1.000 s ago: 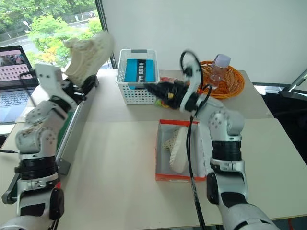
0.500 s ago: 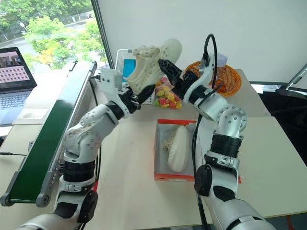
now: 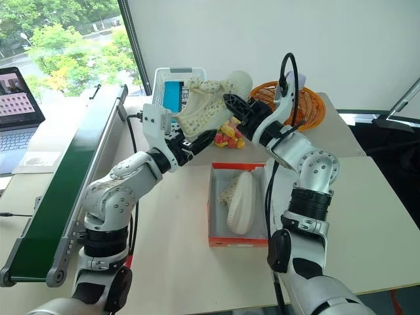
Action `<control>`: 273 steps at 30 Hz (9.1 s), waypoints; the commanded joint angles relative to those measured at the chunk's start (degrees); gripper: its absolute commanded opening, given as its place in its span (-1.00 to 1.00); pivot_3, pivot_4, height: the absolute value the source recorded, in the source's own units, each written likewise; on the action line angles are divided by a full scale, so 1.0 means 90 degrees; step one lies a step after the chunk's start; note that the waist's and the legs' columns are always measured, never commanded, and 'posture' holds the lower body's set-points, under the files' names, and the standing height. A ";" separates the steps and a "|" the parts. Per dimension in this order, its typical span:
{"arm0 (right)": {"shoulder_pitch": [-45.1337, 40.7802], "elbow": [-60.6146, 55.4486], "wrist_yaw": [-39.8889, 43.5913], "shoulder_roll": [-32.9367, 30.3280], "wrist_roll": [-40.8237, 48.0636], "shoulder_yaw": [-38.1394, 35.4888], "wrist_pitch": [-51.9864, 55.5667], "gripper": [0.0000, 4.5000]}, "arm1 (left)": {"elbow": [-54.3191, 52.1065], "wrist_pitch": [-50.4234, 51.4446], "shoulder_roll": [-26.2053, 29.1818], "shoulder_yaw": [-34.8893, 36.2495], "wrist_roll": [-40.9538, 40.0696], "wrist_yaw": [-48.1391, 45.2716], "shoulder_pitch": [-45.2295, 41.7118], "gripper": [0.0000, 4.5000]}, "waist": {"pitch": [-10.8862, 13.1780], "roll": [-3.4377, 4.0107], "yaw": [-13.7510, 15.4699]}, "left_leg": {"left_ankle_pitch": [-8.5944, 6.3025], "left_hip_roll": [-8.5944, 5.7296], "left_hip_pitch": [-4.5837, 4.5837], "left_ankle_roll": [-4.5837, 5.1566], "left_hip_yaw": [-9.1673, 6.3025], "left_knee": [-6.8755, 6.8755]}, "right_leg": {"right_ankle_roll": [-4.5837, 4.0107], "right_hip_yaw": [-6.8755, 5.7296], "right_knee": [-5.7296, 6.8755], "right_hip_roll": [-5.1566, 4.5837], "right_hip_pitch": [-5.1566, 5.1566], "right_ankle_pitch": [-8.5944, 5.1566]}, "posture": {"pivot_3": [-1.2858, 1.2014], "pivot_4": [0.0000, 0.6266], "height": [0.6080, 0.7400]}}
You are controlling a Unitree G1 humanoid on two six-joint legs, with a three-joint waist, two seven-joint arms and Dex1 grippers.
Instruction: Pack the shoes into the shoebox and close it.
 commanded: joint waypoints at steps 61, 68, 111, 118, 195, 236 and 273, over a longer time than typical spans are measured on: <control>-0.0692 -0.1051 0.7507 -0.5753 -0.6744 0.9179 -0.0318 -0.79 | -0.0010 -0.0585 0.0616 -0.0111 0.0448 -0.0415 0.1024 1.00 | -0.0001 0.0011 0.0440 | -0.0004 -0.0027 0.0074 0.0008 -0.0015 0.0002 | -0.0024 -0.0004 -0.0045 -0.0021 0.0099 -0.0059 | 0.03 -0.52 1.00; -0.0241 -0.1651 0.7666 -0.5224 -0.6006 0.8255 0.1205 -0.79 | 0.0053 -0.0657 0.0547 -0.0178 0.0479 -0.0432 0.0998 1.00 | -0.0002 0.0008 0.0429 | -0.0004 -0.0024 0.0073 0.0008 -0.0014 0.0010 | -0.0028 -0.0003 -0.0037 -0.0021 0.0097 -0.0058 | 0.03 -0.52 1.00; 0.0058 0.2673 0.4091 -0.1341 -0.6859 0.5984 -0.0422 -0.79 | 0.0377 -0.0638 0.1173 -0.0220 0.0734 -0.1021 0.0789 1.00 | -0.0164 0.0296 -0.0101 | -0.0006 -0.0013 0.0254 -0.0163 -0.0463 -0.0204 | -0.0435 -0.1172 0.0096 -0.0289 0.0678 -0.0474 | 0.03 -0.52 1.00; 0.0894 0.0315 0.4317 -0.2258 -0.6510 0.5425 0.0840 -0.79 | 0.0396 -0.0690 0.1298 -0.0226 0.0758 -0.1058 0.0919 1.00 | -0.0118 0.0263 0.0194 | 0.0040 -0.0224 0.0114 -0.0096 -0.0438 -0.0261 | -0.0217 -0.0842 0.0020 -0.0229 0.0422 -0.0336 | 0.03 -0.52 1.00; 0.9068 -0.4960 0.2208 -0.1948 0.0211 -0.3933 0.1989 -0.96 | 0.2296 -0.2074 0.2310 -0.2466 0.1527 -0.6793 -0.1511 1.00 | -0.0029 0.0160 0.0191 | 0.0141 -0.0207 -0.0046 0.0178 -0.0164 -0.0121 | -0.0085 -0.0572 -0.0016 -0.0318 0.0302 -0.0332 | 0.03 -0.52 1.00; 0.4716 -0.0162 0.1713 -0.1651 0.0235 -0.3017 -0.1936 -0.96 | 0.0861 -0.0524 0.2978 -0.1990 0.1002 -0.5903 -0.1270 1.00 | -0.0034 0.0187 0.0330 | 0.0162 -0.0207 -0.0041 0.0277 0.0012 -0.0107 | -0.0019 -0.0451 0.0006 -0.0235 0.0234 -0.0215 | 0.03 -0.52 1.00; 0.2685 -0.1014 0.2026 -0.2852 -0.0319 0.3725 0.0700 -0.96 | 0.0121 -0.0246 0.3439 -0.1519 0.0959 -0.5082 -0.0653 1.00 | -0.0044 0.0160 0.0205 | 0.0172 -0.0202 -0.0042 0.0314 0.0080 -0.0106 | -0.0043 -0.0382 -0.0008 -0.0235 0.0207 -0.0195 | 0.03 -0.52 1.00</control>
